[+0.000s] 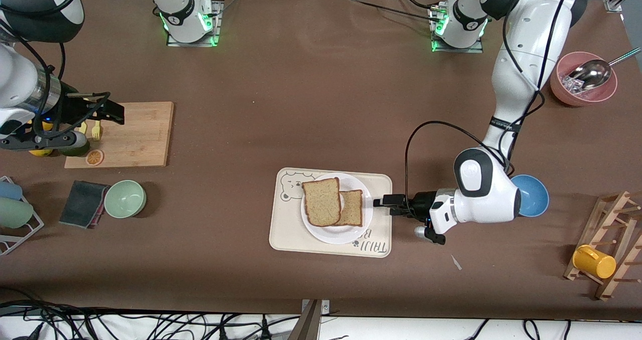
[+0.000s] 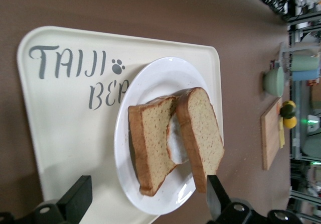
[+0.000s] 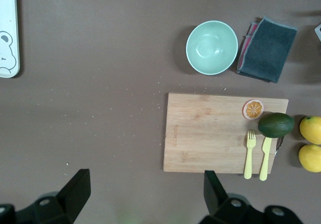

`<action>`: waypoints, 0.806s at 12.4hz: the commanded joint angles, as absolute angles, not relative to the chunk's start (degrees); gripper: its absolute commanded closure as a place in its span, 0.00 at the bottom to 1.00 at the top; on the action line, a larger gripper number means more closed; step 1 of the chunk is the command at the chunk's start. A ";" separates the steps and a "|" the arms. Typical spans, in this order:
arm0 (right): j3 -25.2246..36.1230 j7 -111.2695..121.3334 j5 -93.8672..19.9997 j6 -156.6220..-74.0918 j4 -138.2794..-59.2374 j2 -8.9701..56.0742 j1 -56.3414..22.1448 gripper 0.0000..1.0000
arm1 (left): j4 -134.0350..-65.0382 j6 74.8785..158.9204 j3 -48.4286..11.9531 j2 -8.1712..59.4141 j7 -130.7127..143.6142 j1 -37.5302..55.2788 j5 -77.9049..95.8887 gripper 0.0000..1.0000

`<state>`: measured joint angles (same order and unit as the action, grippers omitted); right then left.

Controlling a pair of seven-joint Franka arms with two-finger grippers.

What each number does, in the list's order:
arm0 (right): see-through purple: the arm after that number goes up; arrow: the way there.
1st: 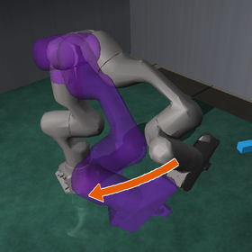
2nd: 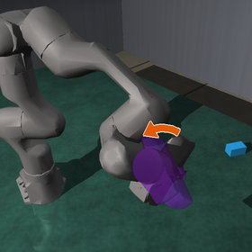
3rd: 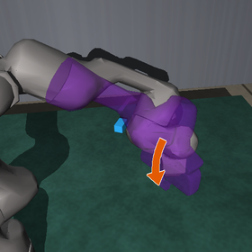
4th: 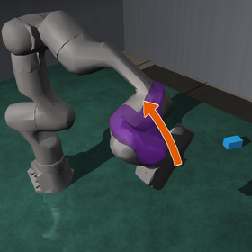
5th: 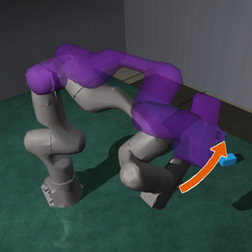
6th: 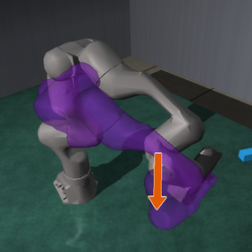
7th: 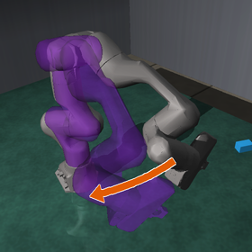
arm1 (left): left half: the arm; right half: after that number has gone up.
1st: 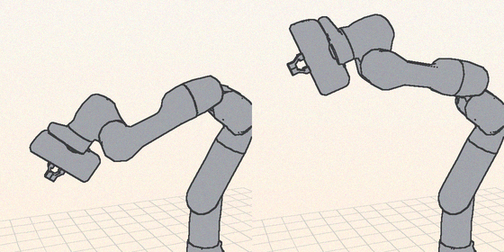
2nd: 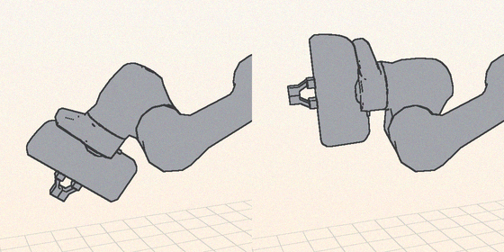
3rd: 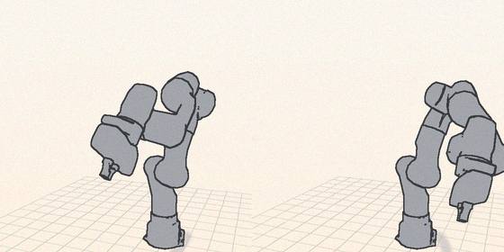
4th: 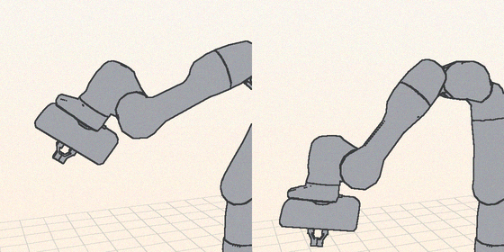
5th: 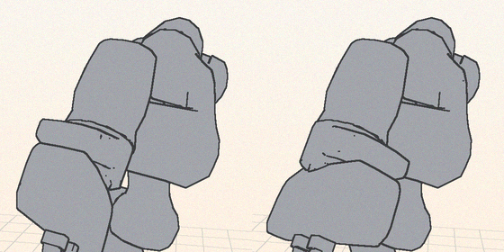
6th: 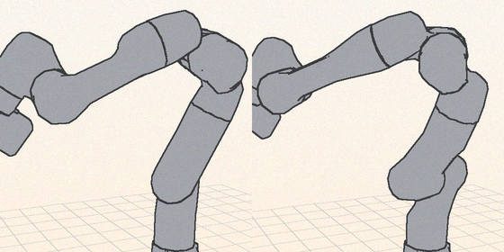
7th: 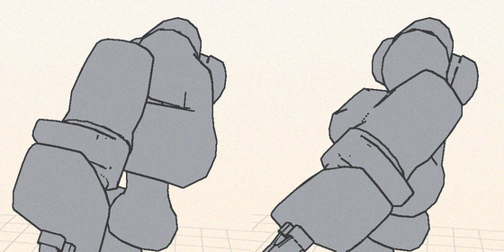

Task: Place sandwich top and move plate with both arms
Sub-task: 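Open the left gripper and release the plate on the tray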

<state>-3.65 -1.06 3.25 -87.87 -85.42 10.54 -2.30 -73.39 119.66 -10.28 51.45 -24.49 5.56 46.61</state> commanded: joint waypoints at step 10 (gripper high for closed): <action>-3.08 -0.88 -1.48 -88.77 -85.34 9.05 -2.20 0.00 | -74.09 103.72 -9.75 33.51 -16.26 4.75 -3.99 0.00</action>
